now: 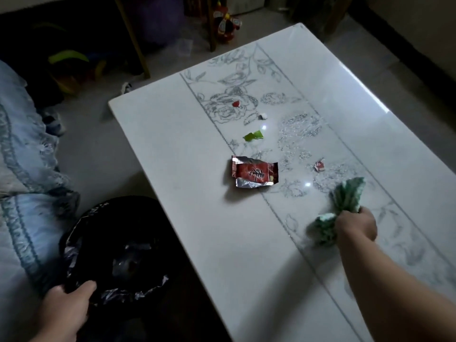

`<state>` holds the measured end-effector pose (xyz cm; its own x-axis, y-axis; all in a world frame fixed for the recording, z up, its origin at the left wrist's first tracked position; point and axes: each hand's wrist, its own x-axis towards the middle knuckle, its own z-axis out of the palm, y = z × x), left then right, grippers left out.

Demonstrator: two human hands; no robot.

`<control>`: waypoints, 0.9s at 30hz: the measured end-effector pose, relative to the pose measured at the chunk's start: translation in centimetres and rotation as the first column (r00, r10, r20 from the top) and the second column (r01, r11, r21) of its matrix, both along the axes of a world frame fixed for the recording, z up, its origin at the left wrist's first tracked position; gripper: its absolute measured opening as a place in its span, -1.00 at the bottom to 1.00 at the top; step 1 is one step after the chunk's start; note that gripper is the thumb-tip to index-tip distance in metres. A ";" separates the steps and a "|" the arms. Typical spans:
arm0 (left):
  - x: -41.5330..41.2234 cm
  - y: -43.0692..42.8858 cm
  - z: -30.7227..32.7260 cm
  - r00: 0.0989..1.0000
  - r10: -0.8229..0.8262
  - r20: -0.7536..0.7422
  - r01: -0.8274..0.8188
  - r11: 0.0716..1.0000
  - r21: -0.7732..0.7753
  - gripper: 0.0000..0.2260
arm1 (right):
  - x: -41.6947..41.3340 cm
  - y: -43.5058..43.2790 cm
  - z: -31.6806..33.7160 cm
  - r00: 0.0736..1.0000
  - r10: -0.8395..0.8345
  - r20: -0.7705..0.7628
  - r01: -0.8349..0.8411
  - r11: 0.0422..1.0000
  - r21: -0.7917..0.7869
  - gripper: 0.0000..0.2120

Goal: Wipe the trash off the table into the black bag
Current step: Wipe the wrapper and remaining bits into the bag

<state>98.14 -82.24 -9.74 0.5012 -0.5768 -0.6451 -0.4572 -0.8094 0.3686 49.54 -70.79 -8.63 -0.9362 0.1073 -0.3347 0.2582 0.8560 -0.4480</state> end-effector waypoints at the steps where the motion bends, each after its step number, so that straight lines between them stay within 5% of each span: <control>1: 0.0 -0.3 -0.1 1.000 0.005 -0.010 -0.005 1.000 0.016 -0.75 | -0.6 -1.1 0.1 1.000 0.027 0.001 -0.027 1.000 0.013 -0.67; 9: -1.5 -0.4 -1.5 0.990 0.080 0.115 -0.073 0.995 -0.067 -0.79 | -3.0 -9.0 0.5 0.941 0.337 0.027 -0.338 0.941 0.026 -0.56; 15: -0.9 0.1 -2.0 0.992 0.101 0.073 -0.093 0.990 -0.103 -0.84 | -0.5 -11.9 0.3 0.795 0.604 0.054 -0.605 0.796 0.002 -0.60; 20: -0.5 0.2 -2.0 0.994 0.110 0.007 -0.108 0.985 -0.133 -0.84 | 2.4 -13.7 -0.4 0.871 0.478 0.111 -0.451 0.869 -0.203 -0.71; 27: -0.2 0.5 -1.4 0.991 0.124 -0.054 -0.130 0.984 -0.123 -0.82 | 8.0 -15.6 -1.1 0.853 0.511 0.104 -0.463 0.834 -0.299 -0.68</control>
